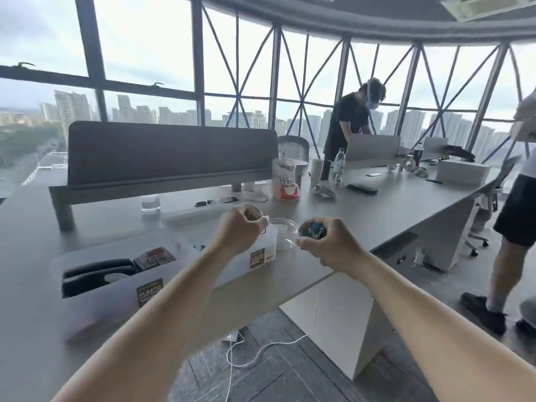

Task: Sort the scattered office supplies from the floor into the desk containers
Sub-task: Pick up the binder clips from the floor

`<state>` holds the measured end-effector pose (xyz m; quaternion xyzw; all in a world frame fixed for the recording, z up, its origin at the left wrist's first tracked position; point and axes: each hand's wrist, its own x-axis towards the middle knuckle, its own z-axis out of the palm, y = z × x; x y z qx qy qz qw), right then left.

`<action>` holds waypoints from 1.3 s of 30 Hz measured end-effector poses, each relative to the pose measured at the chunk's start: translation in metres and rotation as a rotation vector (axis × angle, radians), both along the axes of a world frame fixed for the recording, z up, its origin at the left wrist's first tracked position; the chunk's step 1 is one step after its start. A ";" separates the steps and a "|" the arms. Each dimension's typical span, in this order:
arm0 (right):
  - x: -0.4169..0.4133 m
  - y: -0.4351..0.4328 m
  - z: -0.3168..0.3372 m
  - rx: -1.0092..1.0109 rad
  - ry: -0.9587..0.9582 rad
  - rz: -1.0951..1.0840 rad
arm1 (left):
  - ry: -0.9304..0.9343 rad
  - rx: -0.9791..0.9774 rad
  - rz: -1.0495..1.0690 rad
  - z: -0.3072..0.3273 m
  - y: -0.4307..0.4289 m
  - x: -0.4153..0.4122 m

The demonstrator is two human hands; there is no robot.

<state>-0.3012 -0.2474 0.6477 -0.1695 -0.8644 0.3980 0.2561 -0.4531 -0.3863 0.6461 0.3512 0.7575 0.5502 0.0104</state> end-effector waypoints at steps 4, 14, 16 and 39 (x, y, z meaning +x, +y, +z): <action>-0.093 0.010 0.003 0.043 0.042 0.035 | 0.064 -0.171 0.083 0.007 0.000 -0.068; -0.231 0.013 -0.037 0.343 -0.399 0.162 | 0.081 -0.733 -0.078 -0.012 0.001 -0.146; -0.223 0.014 -0.033 0.369 -0.402 0.156 | 0.113 -0.748 -0.063 -0.012 -0.003 -0.149; 0.333 0.042 -0.204 -0.029 -0.600 -0.502 | 0.201 -0.647 -0.812 -0.201 0.115 0.269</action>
